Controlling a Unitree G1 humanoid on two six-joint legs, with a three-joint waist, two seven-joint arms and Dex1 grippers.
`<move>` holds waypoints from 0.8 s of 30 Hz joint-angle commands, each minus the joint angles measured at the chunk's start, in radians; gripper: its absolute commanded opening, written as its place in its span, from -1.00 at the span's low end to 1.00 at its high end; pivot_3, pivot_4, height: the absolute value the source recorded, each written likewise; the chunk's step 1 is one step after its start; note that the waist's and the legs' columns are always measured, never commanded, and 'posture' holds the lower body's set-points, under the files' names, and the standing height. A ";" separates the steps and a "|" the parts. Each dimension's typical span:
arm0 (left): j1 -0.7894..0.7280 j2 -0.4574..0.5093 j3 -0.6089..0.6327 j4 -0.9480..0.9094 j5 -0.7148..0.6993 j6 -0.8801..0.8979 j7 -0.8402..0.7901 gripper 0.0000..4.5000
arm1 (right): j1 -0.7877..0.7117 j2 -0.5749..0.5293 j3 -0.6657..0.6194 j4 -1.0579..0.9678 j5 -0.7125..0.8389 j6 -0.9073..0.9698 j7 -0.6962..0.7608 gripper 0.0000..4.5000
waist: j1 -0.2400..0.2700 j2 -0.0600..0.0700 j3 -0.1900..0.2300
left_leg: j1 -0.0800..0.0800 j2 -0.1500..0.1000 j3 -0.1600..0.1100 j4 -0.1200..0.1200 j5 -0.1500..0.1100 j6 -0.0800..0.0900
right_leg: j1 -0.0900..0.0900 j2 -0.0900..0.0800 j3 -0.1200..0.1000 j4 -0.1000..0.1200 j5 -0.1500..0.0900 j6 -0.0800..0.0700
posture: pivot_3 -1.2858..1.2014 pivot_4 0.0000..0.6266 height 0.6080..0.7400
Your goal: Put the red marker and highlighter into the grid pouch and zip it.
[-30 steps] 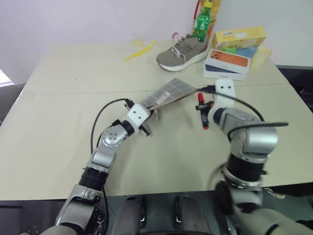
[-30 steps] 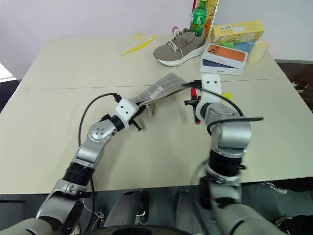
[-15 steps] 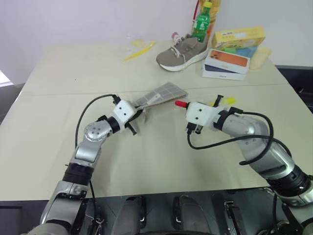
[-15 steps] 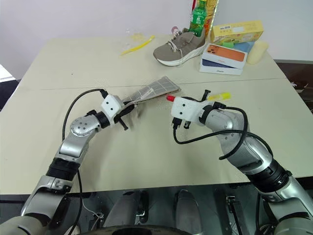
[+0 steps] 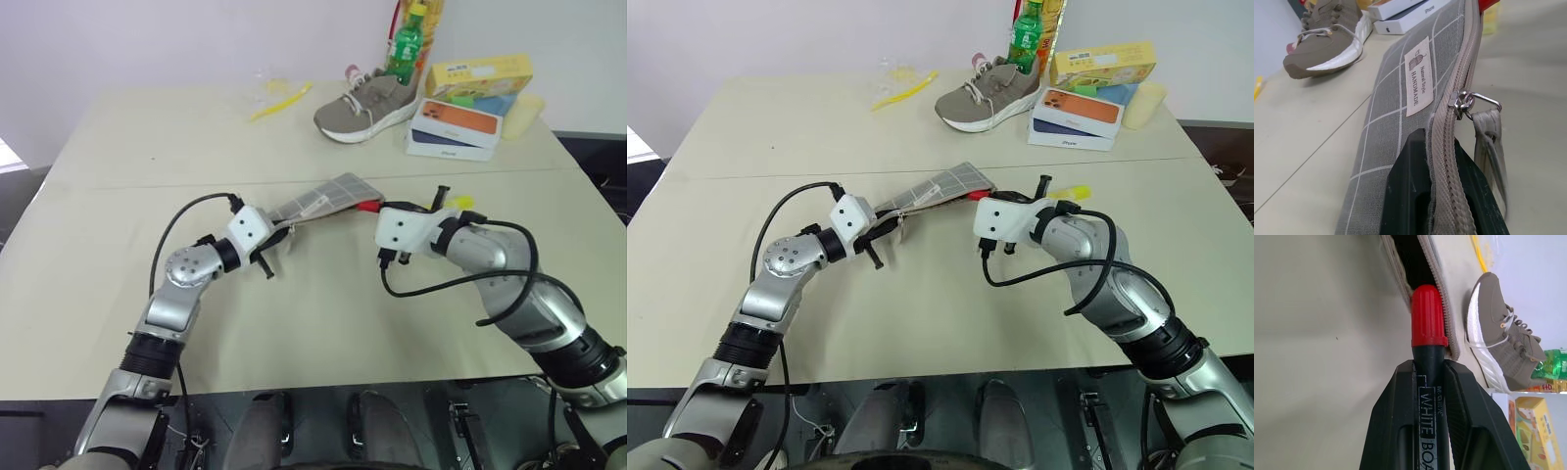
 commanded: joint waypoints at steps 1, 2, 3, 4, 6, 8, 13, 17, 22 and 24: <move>0.003 0.011 -0.005 -0.047 0.003 -0.011 -0.014 -1.00 | -0.018 0.008 -0.020 -0.015 -0.034 -0.030 0.012 -0.89 | 0.002 0.000 0.000 | 0.000 0.000 0.000 0.000 0.000 0.000 | 0.000 0.000 0.000 0.000 0.000 0.000 | 0.03 -0.52 1.00; 0.003 0.014 -0.008 -0.048 0.006 -0.014 -0.018 -1.00 | -0.017 0.009 -0.017 -0.014 -0.043 -0.036 0.018 -0.89 | 0.004 0.000 0.000 | 0.000 0.000 0.000 0.000 0.000 0.000 | 0.000 0.000 0.000 0.000 0.000 0.000 | 0.03 -0.52 1.00; 0.002 0.015 -0.010 -0.048 0.007 -0.016 -0.021 -1.00 | -0.017 0.008 -0.013 -0.014 -0.053 -0.044 0.023 -0.89 | 0.006 0.000 0.000 | 0.000 0.000 0.000 0.000 0.000 0.000 | 0.000 0.000 0.000 0.000 0.000 0.000 | 0.03 -0.52 1.00; 0.002 0.017 -0.011 -0.050 0.008 -0.017 -0.024 -1.00 | -0.015 0.006 -0.009 -0.014 -0.063 -0.053 0.030 -0.89 | 0.007 0.000 0.000 | 0.000 0.000 0.000 0.000 0.000 0.000 | 0.000 0.000 0.000 0.000 0.000 0.000 | 0.03 -0.52 1.00; 0.001 0.016 -0.014 -0.053 0.007 -0.017 -0.029 -1.00 | -0.013 0.000 0.005 -0.015 -0.089 -0.078 0.046 -0.89 | 0.008 0.000 0.000 | 0.000 0.000 0.000 0.000 0.000 0.000 | 0.000 0.000 0.000 0.000 0.000 0.000 | 0.03 -0.52 1.00; -0.004 0.019 -0.024 -0.059 0.009 -0.020 -0.045 -1.00 | -0.010 -0.007 0.029 -0.018 -0.127 -0.115 0.066 -0.89 | 0.008 0.000 0.000 | 0.000 0.000 0.000 0.000 0.000 0.000 | 0.000 0.000 0.000 0.000 0.000 0.000 | 0.03 -0.52 1.00; -0.010 0.020 -0.049 -0.085 0.012 -0.022 -0.080 -1.00 | -0.019 0.038 0.080 -0.039 -0.184 -0.158 0.112 -0.89 | 0.008 0.000 0.000 | 0.000 0.000 0.000 0.001 0.000 0.000 | 0.000 0.000 0.000 0.000 0.000 0.000 | 0.03 -0.52 1.00; -0.012 0.013 -0.061 -0.112 0.004 -0.008 -0.091 -1.00 | -0.021 0.092 0.096 -0.044 -0.215 -0.168 0.138 -0.89 | 0.008 0.000 0.000 | 0.000 0.000 0.000 0.001 0.000 -0.001 | 0.000 0.000 0.000 0.001 0.000 0.000 | 0.03 -0.52 1.00; -0.003 0.001 -0.072 -0.148 -0.007 0.010 -0.101 -1.00 | -0.036 0.156 0.092 -0.027 -0.241 -0.177 0.144 -0.89 | 0.009 0.000 0.000 | 0.000 0.000 0.000 0.001 0.001 -0.002 | 0.000 0.000 0.000 0.001 0.000 0.000 | 0.03 -0.52 1.00; 0.000 0.000 -0.072 -0.155 -0.007 0.017 -0.103 -1.00 | -0.039 0.172 0.087 -0.016 -0.247 -0.189 0.139 -0.89 | 0.009 0.000 0.000 | 0.000 0.000 0.000 0.001 0.004 -0.006 | 0.000 0.000 0.000 0.001 0.000 0.000 | 0.03 -0.52 1.00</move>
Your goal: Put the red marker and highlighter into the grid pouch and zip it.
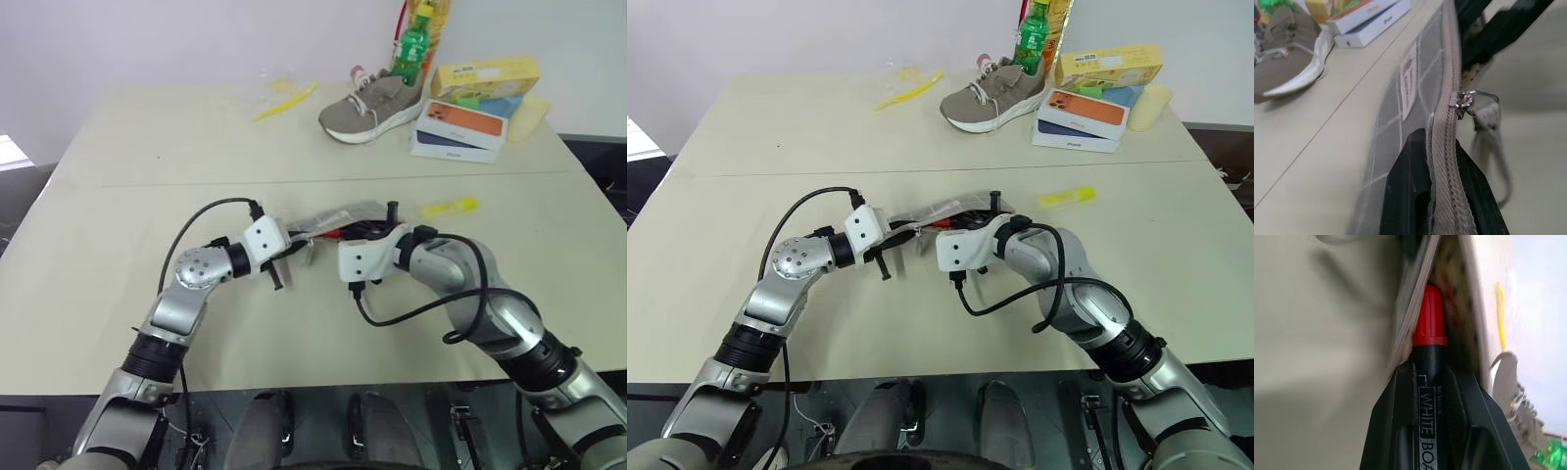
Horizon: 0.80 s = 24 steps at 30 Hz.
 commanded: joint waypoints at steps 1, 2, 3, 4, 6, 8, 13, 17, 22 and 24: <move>0.002 -0.007 -0.011 -0.057 -0.020 0.000 -0.014 -1.00 | -0.023 0.025 -0.013 -0.011 -0.018 -0.030 -0.007 -0.89 | 0.000 0.000 0.000 | 0.000 0.000 0.000 0.000 0.000 0.000 | 0.000 0.000 0.000 0.000 0.000 0.000 | 0.03 -0.52 1.00; 0.004 -0.006 -0.011 -0.059 -0.019 0.002 -0.014 -1.00 | -0.021 0.027 -0.015 -0.010 -0.020 -0.034 -0.006 -0.89 | 0.000 0.000 0.000 | 0.000 0.000 0.000 0.000 0.000 0.000 | 0.000 0.000 0.000 0.000 0.000 0.000 | 0.03 -0.52 1.00; 0.005 -0.002 -0.010 -0.054 -0.010 -0.001 -0.010 -1.00 | -0.013 0.025 -0.022 -0.015 -0.004 -0.034 0.010 -0.89 | -0.001 0.000 0.000 | 0.000 0.000 0.000 0.000 0.000 0.000 | 0.000 0.000 0.000 0.000 0.000 0.000 | 0.03 -0.52 1.00; 0.005 0.002 -0.007 -0.045 0.002 -0.005 -0.002 -1.00 | -0.006 0.026 -0.034 -0.019 0.008 -0.033 0.014 -0.67 | -0.001 0.000 0.000 | 0.000 0.000 0.000 0.000 0.000 0.000 | 0.000 0.000 0.000 0.000 0.000 0.000 | 0.03 -0.52 1.00; 0.001 0.007 0.000 -0.021 0.027 -0.017 0.024 -1.00 | 0.002 0.028 -0.068 -0.032 0.047 -0.042 0.017 -0.25 | -0.001 0.000 0.000 | 0.000 0.000 0.000 0.000 0.000 0.000 | 0.000 0.000 0.000 0.000 0.000 0.000 | 0.03 -0.52 1.00; -0.004 0.008 0.005 -0.001 0.048 -0.030 0.051 -1.00 | 0.003 0.030 -0.094 -0.042 0.075 -0.060 0.011 0.17 | -0.001 0.000 0.000 | 0.000 0.000 0.000 0.000 0.000 0.000 | 0.000 0.000 0.000 0.000 0.000 0.000 | 0.03 -0.52 1.00; -0.024 -0.003 0.019 0.057 0.110 -0.052 0.160 -1.00 | 0.008 0.142 -0.231 -0.125 0.256 0.079 0.020 0.89 | -0.002 0.000 0.000 | 0.001 0.000 0.000 0.000 0.000 0.000 | 0.000 0.000 0.000 0.001 0.000 0.000 | 0.03 -0.52 1.00; -0.040 -0.008 0.036 0.122 0.157 -0.063 0.258 -1.00 | -0.087 0.302 -0.383 -0.190 0.384 0.411 -0.018 0.89 | -0.002 0.000 0.000 | 0.001 0.001 0.000 0.000 0.000 0.000 | 0.000 0.001 0.000 0.002 0.000 0.000 | 0.03 -0.52 1.00; -0.057 -0.004 0.044 0.178 0.188 -0.069 0.320 -1.00 | -0.217 0.380 -0.536 -0.058 0.377 0.802 -0.194 0.95 | 0.000 -0.001 -0.001 | 0.002 0.001 -0.001 0.000 0.000 0.000 | 0.000 0.001 0.000 0.003 0.001 -0.001 | 0.03 -0.52 1.00; -0.059 -0.005 0.040 0.181 0.187 -0.076 0.320 -1.00 | -0.242 0.443 -0.637 0.029 0.343 0.905 -0.350 0.95 | 0.002 -0.002 -0.002 | 0.002 0.000 -0.001 0.000 0.000 0.000 | 0.000 0.000 0.000 0.003 0.001 -0.001 | 0.03 -0.52 1.00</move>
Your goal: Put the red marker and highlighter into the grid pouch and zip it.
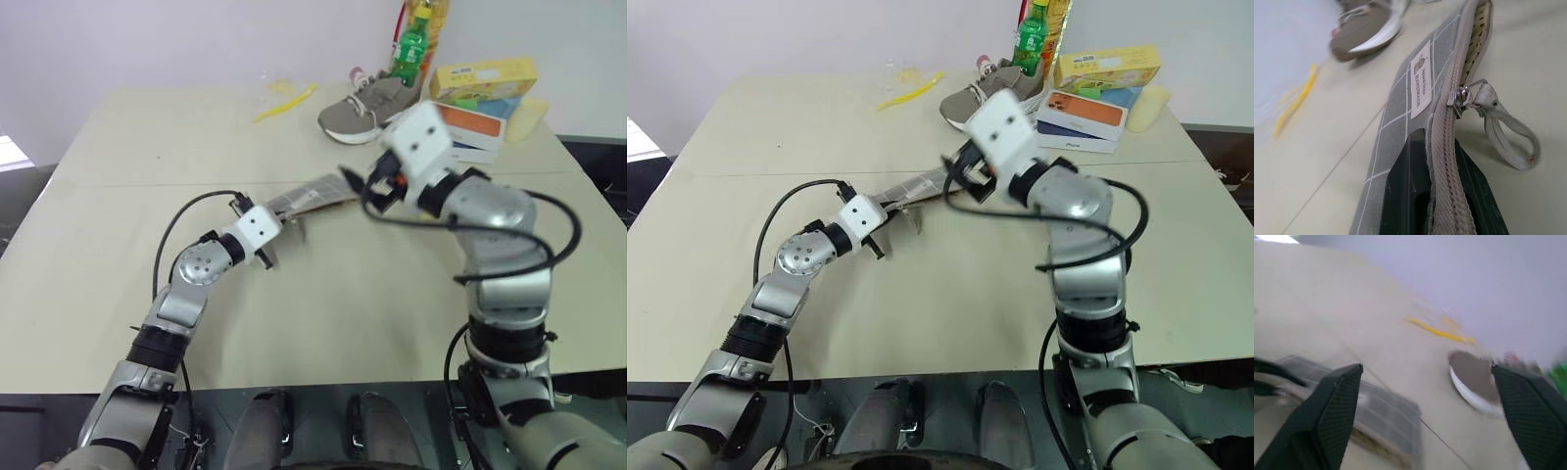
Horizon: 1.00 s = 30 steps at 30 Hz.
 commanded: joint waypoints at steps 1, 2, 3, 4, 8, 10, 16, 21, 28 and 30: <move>-0.012 -0.001 0.015 -0.001 0.002 -0.025 0.014 -1.00 | -0.027 0.087 -0.167 0.124 -0.057 0.158 -0.254 0.95 | -0.001 0.000 0.000 | 0.000 0.000 0.000 0.000 0.000 0.000 | 0.000 0.000 0.000 0.000 0.000 0.000 | 0.03 -0.52 1.00; -0.013 -0.003 0.014 0.001 0.001 -0.027 0.015 -1.00 | -0.032 0.104 -0.194 0.158 -0.066 0.159 -0.315 0.95 | -0.001 0.000 0.000 | 0.000 0.000 0.000 -0.001 0.000 -0.001 | 0.000 0.000 0.000 0.000 0.000 0.000 | 0.03 -0.52 1.00; -0.014 -0.006 0.012 0.003 0.000 -0.028 0.014 -1.00 | -0.038 0.117 -0.213 0.190 -0.072 0.161 -0.364 0.95 | -0.002 0.000 0.000 | -0.001 0.000 0.001 -0.001 0.001 -0.001 | -0.001 0.000 0.000 0.000 0.000 0.000 | 0.03 -0.52 1.00; -0.014 -0.008 0.009 0.003 0.000 -0.029 0.013 -1.00 | -0.046 0.131 -0.234 0.215 -0.066 0.171 -0.398 0.95 | -0.003 0.000 0.000 | -0.001 0.000 0.001 -0.001 0.001 -0.001 | -0.002 0.000 0.000 0.000 0.000 0.000 | 0.03 -0.52 1.00; -0.016 -0.019 0.004 0.002 -0.003 -0.029 0.011 -1.00 | -0.108 0.202 -0.373 0.356 -0.025 0.196 -0.550 0.95 | -0.009 0.000 0.000 | -0.001 0.000 0.001 -0.002 0.001 -0.002 | -0.002 0.000 0.001 0.000 0.000 0.000 | 0.03 -0.52 1.00; -0.013 -0.023 0.004 -0.002 -0.002 -0.028 0.010 -1.00 | -0.140 0.224 -0.437 0.420 0.009 0.182 -0.602 0.95 | -0.015 0.001 0.000 | -0.001 0.000 0.002 -0.002 0.001 -0.002 | -0.002 0.000 0.001 0.001 0.000 0.000 | 0.03 -0.52 1.00; -0.007 -0.027 0.006 -0.009 -0.008 -0.026 0.006 -1.00 | -0.255 0.260 -0.633 0.652 0.127 0.100 -0.791 0.95 | -0.028 0.001 0.000 | -0.001 0.000 0.001 -0.002 0.001 -0.002 | -0.002 0.000 0.001 0.001 0.000 0.000 | 0.03 -0.52 1.00; -0.001 -0.032 0.005 -0.021 -0.012 -0.024 0.006 -1.00 | -0.305 0.228 -0.690 0.844 0.209 -0.024 -0.900 0.95 | -0.029 0.001 0.000 | -0.001 0.000 0.002 -0.003 0.001 -0.002 | -0.002 0.000 0.001 0.002 0.000 0.000 | 0.03 -0.52 1.00; 0.006 -0.036 0.007 -0.030 -0.014 -0.023 0.006 -1.00 | -0.308 0.166 -0.670 1.047 0.264 -0.094 -1.011 0.85 | -0.029 -0.001 -0.001 | 0.002 0.000 0.002 -0.003 0.001 -0.001 | 0.001 0.000 0.001 0.001 0.000 0.000 | 0.03 -0.52 1.00; 0.005 -0.036 0.009 -0.031 -0.015 -0.023 0.007 -1.00 | -0.294 0.152 -0.656 1.063 0.273 -0.081 -1.033 0.61 | -0.027 -0.002 -0.002 | 0.004 0.000 0.002 -0.003 -0.001 0.002 | 0.003 0.000 0.001 0.000 0.000 0.000 | 0.03 -0.52 1.00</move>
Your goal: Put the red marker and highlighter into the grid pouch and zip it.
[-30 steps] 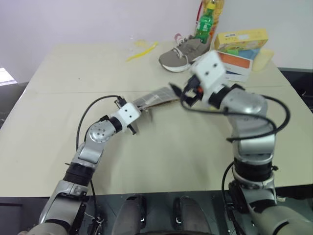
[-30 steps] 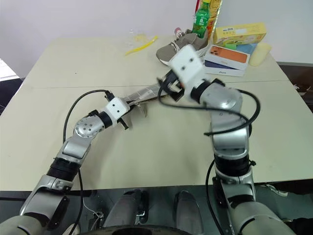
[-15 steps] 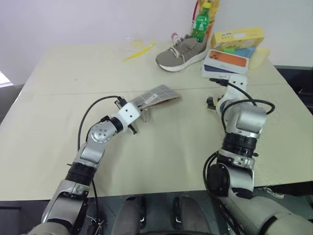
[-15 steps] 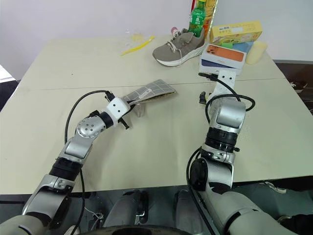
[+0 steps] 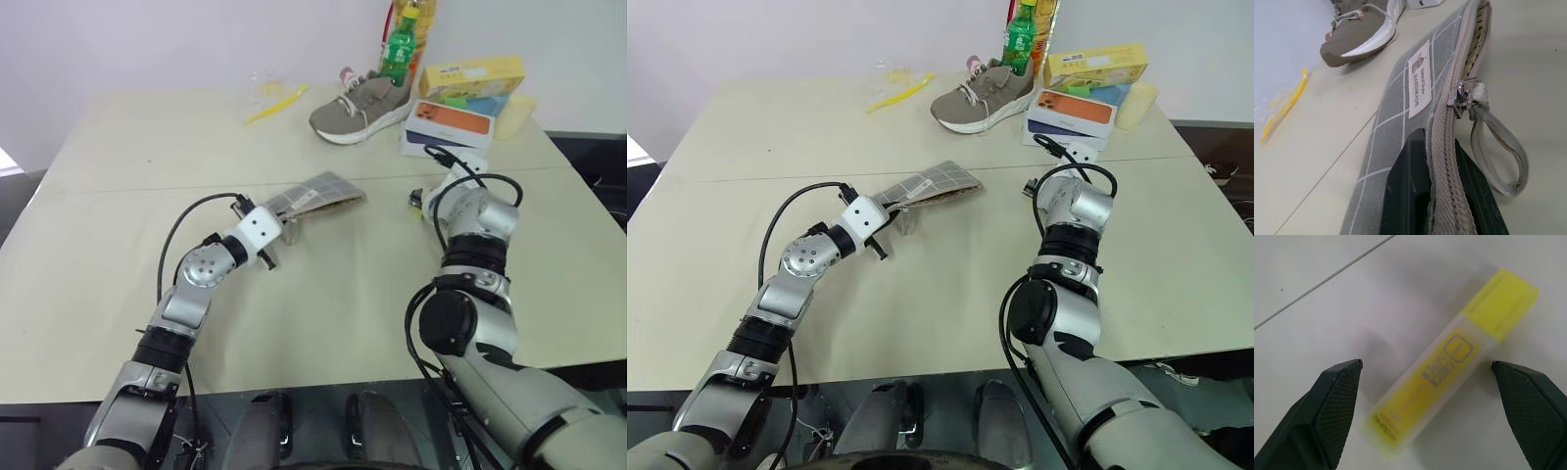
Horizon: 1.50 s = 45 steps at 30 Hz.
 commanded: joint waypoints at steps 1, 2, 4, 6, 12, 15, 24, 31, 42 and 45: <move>0.002 -0.003 0.014 -0.043 -0.014 -0.011 0.000 -1.00 | 0.039 -0.026 0.003 0.053 0.025 0.029 -0.047 0.38 | 0.002 -0.001 -0.001 | 0.000 0.000 0.000 0.000 0.000 0.001 | 0.001 0.000 0.000 0.000 0.000 0.000 | 0.03 -0.52 1.00; 0.002 -0.003 0.014 -0.044 -0.015 -0.012 -0.001 -1.00 | 0.043 -0.028 0.001 0.043 0.034 0.035 -0.060 0.19 | 0.003 -0.001 -0.001 | 0.001 0.000 0.000 0.000 -0.001 0.001 | 0.001 0.000 0.000 0.000 0.000 0.000 | 0.03 -0.52 1.00; 0.003 -0.003 0.014 -0.046 -0.017 -0.012 -0.002 -1.00 | 0.051 -0.028 -0.002 0.018 0.055 0.044 -0.078 -0.28 | 0.003 -0.001 -0.001 | 0.001 0.000 0.000 0.000 -0.001 0.001 | 0.001 0.000 0.000 0.000 0.000 0.000 | 0.03 -0.52 1.00; 0.004 -0.002 0.014 -0.048 -0.018 -0.012 -0.003 -1.00 | 0.058 -0.028 0.000 -0.008 0.071 0.050 -0.095 -0.61 | 0.005 -0.001 -0.001 | 0.001 0.000 -0.001 0.000 -0.001 0.001 | 0.002 0.000 0.000 -0.001 0.000 0.000 | 0.03 -0.52 1.00; -0.008 0.004 0.019 -0.035 -0.019 -0.017 -0.007 -1.00 | 0.172 -0.025 0.148 -0.310 0.144 0.012 0.081 -0.63 | 0.007 -0.001 -0.001 | 0.001 0.000 -0.001 -0.001 -0.002 0.004 | 0.002 0.000 0.000 -0.002 0.000 0.000 | 0.03 -0.52 1.00; -0.012 0.012 0.032 -0.033 -0.028 -0.013 -0.010 -1.00 | 0.295 -0.160 0.435 -0.523 0.118 -0.021 0.332 -0.63 | 0.002 0.001 0.000 | 0.000 0.000 0.000 -0.001 -0.003 0.005 | 0.000 0.000 0.000 -0.002 0.000 0.000 | 0.03 -0.52 1.00; -0.014 0.020 0.049 -0.047 -0.078 -0.024 -0.064 -1.00 | 0.557 -0.640 0.926 -0.920 -0.090 -0.417 0.812 -0.63 | 0.002 0.003 0.001 | -0.004 0.001 0.001 0.000 -0.003 0.005 | -0.005 0.002 0.002 -0.002 0.000 0.000 | 0.03 -0.52 1.00; -0.016 0.011 0.043 -0.061 -0.094 -0.027 -0.093 -1.00 | 0.586 -0.704 0.987 -0.933 -0.185 -0.551 0.924 -0.63 | 0.008 0.002 0.002 | -0.004 0.000 0.001 0.002 -0.003 0.005 | -0.003 0.001 0.001 -0.003 0.000 0.001 | 0.03 -0.52 1.00; -0.019 0.002 0.042 -0.074 -0.091 -0.023 -0.104 -1.00 | 0.626 -0.683 0.991 -0.924 -0.239 -0.645 1.022 -0.63 | 0.013 0.002 0.002 | -0.004 0.000 0.001 0.002 -0.003 0.005 | -0.003 0.001 0.001 -0.003 0.000 0.001 | 0.03 -0.52 1.00; -0.019 0.000 0.037 -0.078 -0.091 -0.027 -0.110 -1.00 | 0.633 -0.673 0.988 -0.913 -0.264 -0.651 1.028 -0.63 | 0.019 0.002 0.002 | -0.004 0.000 0.001 0.002 -0.003 0.005 | -0.003 0.001 0.001 -0.003 0.000 0.001 | 0.03 -0.52 1.00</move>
